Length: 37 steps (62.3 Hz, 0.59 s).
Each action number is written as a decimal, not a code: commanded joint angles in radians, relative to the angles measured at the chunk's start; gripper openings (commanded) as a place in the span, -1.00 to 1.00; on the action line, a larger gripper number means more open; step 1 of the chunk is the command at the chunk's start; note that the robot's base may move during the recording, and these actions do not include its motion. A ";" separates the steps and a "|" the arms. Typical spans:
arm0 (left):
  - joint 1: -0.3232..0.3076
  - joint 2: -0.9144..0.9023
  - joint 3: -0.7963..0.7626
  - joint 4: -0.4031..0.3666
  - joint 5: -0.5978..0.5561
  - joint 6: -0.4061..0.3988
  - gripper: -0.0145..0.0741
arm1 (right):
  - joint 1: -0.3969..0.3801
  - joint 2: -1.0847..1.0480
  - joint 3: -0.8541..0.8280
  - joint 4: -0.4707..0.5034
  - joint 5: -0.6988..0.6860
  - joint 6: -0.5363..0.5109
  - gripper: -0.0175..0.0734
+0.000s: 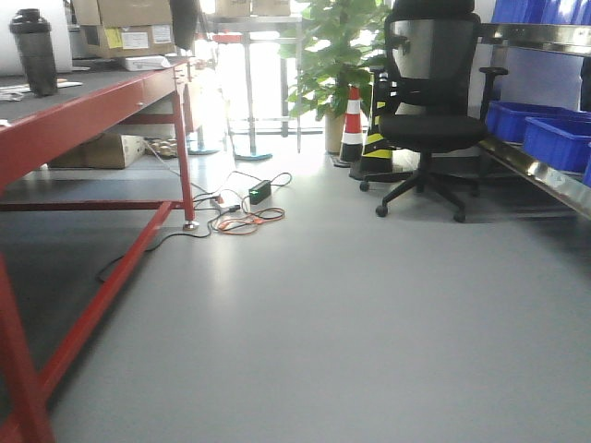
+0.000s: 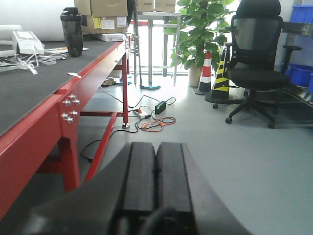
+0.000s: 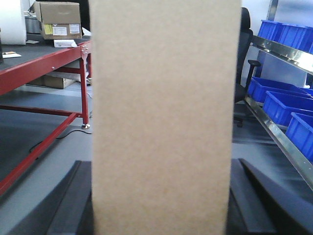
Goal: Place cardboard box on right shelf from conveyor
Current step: 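Drive the base to the steel shelf rack holding the box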
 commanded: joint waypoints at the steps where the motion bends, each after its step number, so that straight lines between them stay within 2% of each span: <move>1: -0.001 -0.006 0.006 -0.005 -0.087 0.000 -0.93 | -0.005 0.014 -0.031 0.000 -0.108 -0.010 -0.45; 37: -0.001 -0.006 0.006 -0.005 -0.087 0.000 -0.94 | -0.005 0.014 -0.031 0.000 -0.103 -0.010 -0.45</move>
